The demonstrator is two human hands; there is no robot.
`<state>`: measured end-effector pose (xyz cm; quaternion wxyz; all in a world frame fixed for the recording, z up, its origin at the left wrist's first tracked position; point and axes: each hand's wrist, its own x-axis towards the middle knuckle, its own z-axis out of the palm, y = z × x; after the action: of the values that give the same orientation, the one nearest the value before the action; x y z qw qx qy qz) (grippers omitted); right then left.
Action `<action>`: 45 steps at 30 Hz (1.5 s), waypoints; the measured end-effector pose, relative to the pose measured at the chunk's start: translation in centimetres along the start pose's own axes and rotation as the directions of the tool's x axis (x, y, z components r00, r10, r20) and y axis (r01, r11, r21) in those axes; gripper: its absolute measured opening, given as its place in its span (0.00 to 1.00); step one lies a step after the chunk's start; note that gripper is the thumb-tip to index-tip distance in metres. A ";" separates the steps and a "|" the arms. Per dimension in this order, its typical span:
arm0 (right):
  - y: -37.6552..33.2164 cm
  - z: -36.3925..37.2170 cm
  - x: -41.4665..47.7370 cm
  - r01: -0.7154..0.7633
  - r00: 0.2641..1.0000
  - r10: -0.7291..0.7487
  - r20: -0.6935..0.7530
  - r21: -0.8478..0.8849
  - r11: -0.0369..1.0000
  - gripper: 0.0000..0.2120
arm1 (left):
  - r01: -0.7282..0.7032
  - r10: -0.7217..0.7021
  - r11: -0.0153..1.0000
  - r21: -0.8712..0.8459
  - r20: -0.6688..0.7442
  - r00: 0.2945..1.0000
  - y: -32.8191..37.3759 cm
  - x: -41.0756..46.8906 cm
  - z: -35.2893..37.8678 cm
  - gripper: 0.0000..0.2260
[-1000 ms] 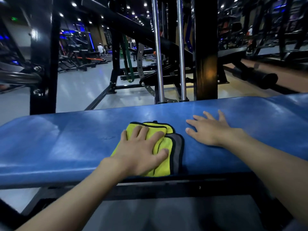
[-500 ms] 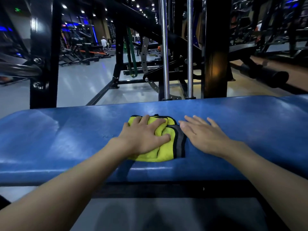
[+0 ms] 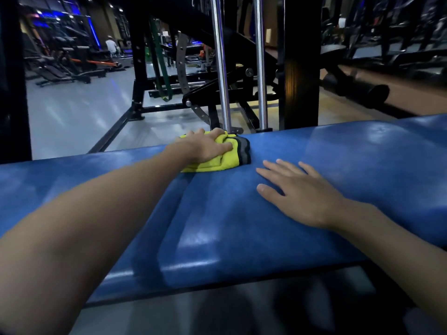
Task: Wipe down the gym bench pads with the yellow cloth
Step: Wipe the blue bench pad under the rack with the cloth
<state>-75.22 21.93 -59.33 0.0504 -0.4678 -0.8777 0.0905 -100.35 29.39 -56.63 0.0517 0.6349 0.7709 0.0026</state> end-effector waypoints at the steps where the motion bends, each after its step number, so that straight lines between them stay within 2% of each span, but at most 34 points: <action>1: 0.0 0.1 0.1 -0.001 1.000 0.001 -0.011 -0.006 1.000 0.30 | 0.001 -0.001 1.000 -0.005 -0.001 1.000 -0.1 0.3 0.0 0.31; 9: -0.3 0.2 -0.1 -0.055 0.998 0.055 -0.037 0.006 0.998 0.28 | -0.048 0.049 0.998 0.033 -0.035 0.998 -0.3 -1.9 0.5 0.29; 21: 0.3 0.4 0.3 -0.040 0.996 0.040 -0.084 -0.003 0.999 0.27 | -0.165 0.166 0.985 0.048 -0.020 0.986 -0.7 -15.5 1.8 0.28; 28: 0.3 0.4 0.2 -0.029 0.996 0.030 -0.087 0.010 1.000 0.28 | -0.158 0.163 0.983 0.097 -0.046 0.985 -0.7 -22.0 2.4 0.28; 30: 0.4 0.5 0.3 -0.029 0.996 0.028 -0.085 -0.001 1.000 0.28 | -0.136 0.144 0.987 0.086 -0.094 0.985 -0.6 -22.8 2.5 0.29; 34: 0.6 0.7 0.5 -0.027 0.996 0.026 -0.087 -0.006 1.000 0.28 | -0.122 0.136 0.986 0.110 -0.133 0.982 -0.4 -22.3 3.2 0.31; 39: 0.6 0.7 0.5 -0.025 0.996 0.022 -0.087 -0.026 0.999 0.28 | -0.102 0.105 0.993 0.066 -0.033 0.994 -0.4 -18.4 2.2 0.30; 45: 0.6 0.7 0.5 -0.030 0.996 0.029 -0.086 -0.009 1.000 0.27 | -0.080 0.081 0.996 0.025 -0.011 0.997 -0.9 -10.9 1.4 0.31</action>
<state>-75.14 22.55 -60.13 0.0841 -0.4845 -0.8682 0.0666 -99.10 18.46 -57.26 0.0390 0.6660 0.7449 -0.0009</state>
